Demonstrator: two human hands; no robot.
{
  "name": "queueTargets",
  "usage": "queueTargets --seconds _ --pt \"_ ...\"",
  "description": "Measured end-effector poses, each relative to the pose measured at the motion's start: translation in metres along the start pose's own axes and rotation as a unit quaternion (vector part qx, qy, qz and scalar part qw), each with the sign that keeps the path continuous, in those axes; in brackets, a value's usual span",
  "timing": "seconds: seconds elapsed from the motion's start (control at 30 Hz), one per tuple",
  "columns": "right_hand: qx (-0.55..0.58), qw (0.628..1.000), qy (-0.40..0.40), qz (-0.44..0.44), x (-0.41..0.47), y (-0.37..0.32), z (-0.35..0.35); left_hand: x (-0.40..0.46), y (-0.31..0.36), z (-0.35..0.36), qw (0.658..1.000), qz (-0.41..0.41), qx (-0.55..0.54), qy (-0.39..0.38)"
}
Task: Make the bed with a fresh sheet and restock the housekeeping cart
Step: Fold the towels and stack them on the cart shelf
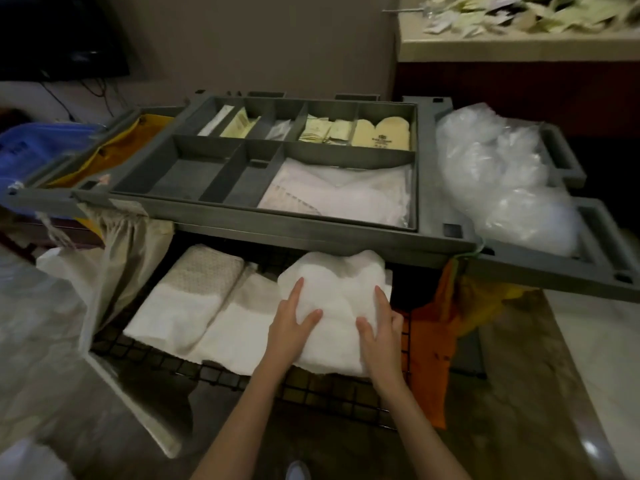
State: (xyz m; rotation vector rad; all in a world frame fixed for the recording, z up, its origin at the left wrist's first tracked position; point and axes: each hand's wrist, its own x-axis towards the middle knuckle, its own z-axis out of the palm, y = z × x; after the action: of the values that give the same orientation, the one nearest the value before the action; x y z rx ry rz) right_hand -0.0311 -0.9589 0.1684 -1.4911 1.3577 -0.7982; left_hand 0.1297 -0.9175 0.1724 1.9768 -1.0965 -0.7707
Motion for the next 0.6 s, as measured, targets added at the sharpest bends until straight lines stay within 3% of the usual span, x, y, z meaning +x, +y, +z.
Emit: queueTargets --seconds 0.33,0.47,0.6 --pt "-0.03 0.999 0.04 0.015 -0.004 0.037 -0.114 -0.029 0.059 0.1 0.993 0.002 -0.107 -0.044" --pt "-0.01 0.999 0.032 0.019 -0.007 0.039 -0.11 -0.032 0.051 0.096 0.989 -0.004 -0.137 -0.05" --pt "-0.038 0.998 -0.031 0.025 -0.011 0.055 -0.066 -0.026 0.003 0.076 0.996 -0.032 -0.076 -0.019"
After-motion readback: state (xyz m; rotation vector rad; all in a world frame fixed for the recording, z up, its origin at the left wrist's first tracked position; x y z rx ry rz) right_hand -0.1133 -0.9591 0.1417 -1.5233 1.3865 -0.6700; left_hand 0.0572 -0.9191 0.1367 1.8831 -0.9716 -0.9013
